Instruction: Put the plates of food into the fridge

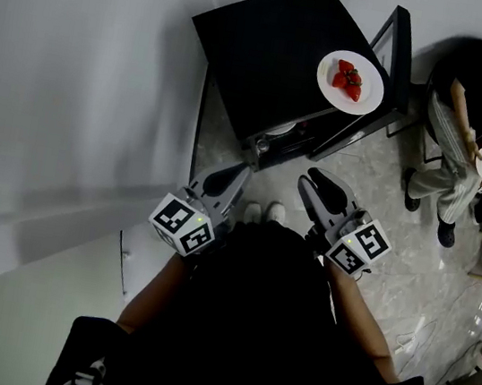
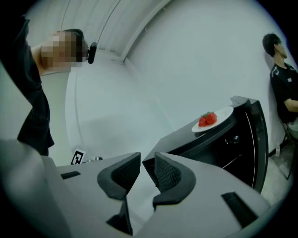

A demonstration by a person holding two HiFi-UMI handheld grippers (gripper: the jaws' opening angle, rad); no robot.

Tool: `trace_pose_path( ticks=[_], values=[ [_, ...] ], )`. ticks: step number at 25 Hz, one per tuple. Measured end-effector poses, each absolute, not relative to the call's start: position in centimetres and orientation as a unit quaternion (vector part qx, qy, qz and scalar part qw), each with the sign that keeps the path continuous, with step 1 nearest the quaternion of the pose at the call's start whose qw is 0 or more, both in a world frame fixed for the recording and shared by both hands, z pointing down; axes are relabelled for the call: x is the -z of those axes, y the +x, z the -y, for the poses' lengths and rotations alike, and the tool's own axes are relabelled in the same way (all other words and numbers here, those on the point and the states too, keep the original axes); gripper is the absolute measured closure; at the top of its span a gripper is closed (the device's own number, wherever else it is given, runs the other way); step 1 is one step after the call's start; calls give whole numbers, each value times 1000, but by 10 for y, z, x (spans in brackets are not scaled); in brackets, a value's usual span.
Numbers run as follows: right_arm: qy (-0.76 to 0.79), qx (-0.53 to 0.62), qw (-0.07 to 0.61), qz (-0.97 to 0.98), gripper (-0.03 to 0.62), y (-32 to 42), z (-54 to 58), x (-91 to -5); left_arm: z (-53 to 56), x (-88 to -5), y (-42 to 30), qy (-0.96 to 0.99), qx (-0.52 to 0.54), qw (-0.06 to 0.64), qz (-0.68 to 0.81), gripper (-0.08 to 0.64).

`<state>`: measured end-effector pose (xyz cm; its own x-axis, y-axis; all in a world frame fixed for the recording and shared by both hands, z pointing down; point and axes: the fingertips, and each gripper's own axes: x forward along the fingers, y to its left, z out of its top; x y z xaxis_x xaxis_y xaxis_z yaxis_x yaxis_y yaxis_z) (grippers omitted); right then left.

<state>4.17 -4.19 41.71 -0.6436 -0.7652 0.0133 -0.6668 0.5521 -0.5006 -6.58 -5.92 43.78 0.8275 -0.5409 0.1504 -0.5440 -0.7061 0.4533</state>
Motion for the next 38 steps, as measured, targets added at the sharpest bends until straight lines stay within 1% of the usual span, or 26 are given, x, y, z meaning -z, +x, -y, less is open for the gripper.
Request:
trace_pose_path(
  ticks=[3,7,10,14,19,23,29,32,38],
  values=[
    [-418,277,137,-854,485,56,45,-422,63,-437,-66,924,-1,239,299,537],
    [-432,303,160,-834,485,75,51,-428,67,-438,-64,922,0,240,303,537],
    [-441,336,191,-810,485,94,61,-432,70,-438,-62,920,0,243,306,537],
    [-450,388,242,-767,485,122,80,-436,74,-439,-59,919,-6,247,306,537],
    [-450,419,305,-727,485,157,108,-438,80,-437,-57,918,-6,249,309,537],
    [-437,446,364,-691,468,176,125,-440,85,-437,-57,917,-8,249,313,537],
    [-429,475,395,-659,455,188,146,-449,92,-436,-57,914,-7,248,321,537],
    [-431,477,394,-657,443,188,153,-449,92,-438,-57,912,-5,254,321,537],
    [-431,483,396,-652,440,194,175,-452,98,-442,-54,912,-6,258,318,537]
  ],
)
